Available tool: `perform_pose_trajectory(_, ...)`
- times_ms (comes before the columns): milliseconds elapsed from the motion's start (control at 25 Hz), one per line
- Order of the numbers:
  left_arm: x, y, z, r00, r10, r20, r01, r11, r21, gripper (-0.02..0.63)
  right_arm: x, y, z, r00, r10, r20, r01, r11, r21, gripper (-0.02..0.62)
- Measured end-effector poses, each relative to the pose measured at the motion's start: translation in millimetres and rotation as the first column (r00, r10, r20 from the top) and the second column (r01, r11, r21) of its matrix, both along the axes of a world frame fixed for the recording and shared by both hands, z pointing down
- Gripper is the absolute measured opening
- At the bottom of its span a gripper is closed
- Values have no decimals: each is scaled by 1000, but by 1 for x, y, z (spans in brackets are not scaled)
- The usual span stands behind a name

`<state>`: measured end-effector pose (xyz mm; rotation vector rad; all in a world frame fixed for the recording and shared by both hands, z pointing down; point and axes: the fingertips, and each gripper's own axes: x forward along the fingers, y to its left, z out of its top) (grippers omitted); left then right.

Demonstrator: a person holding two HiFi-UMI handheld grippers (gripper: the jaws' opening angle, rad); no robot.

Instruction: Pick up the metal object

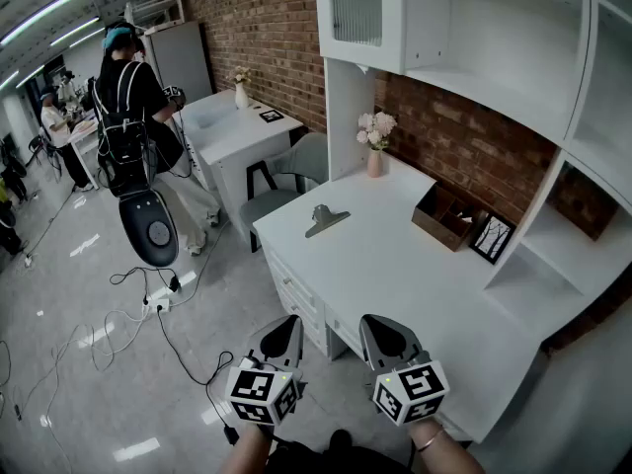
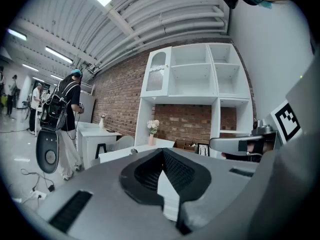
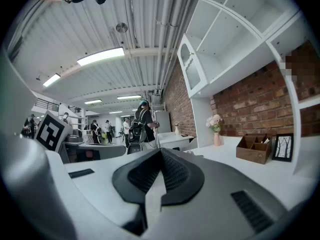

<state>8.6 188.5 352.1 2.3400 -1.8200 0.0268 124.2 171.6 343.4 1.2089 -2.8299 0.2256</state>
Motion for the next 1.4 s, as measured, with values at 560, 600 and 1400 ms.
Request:
perform_pose_trajectory(560,-6,-12,7,1000,-17,-4,16,1000,-21,9,12,-17,12,999,2,39,0,998,-63,4)
perform_pose_trajectory(600,-7,-15,8,1000,-16,-8,16,1000,-25,9,11,-20,13,999,4,41,-1,998,-69,3)
perform_pose_trajectory(1400,-79,-171,61,997,54,-49,-60,991,-118,32,-56,-164,54,993,117,-14,-117,981,-153,5)
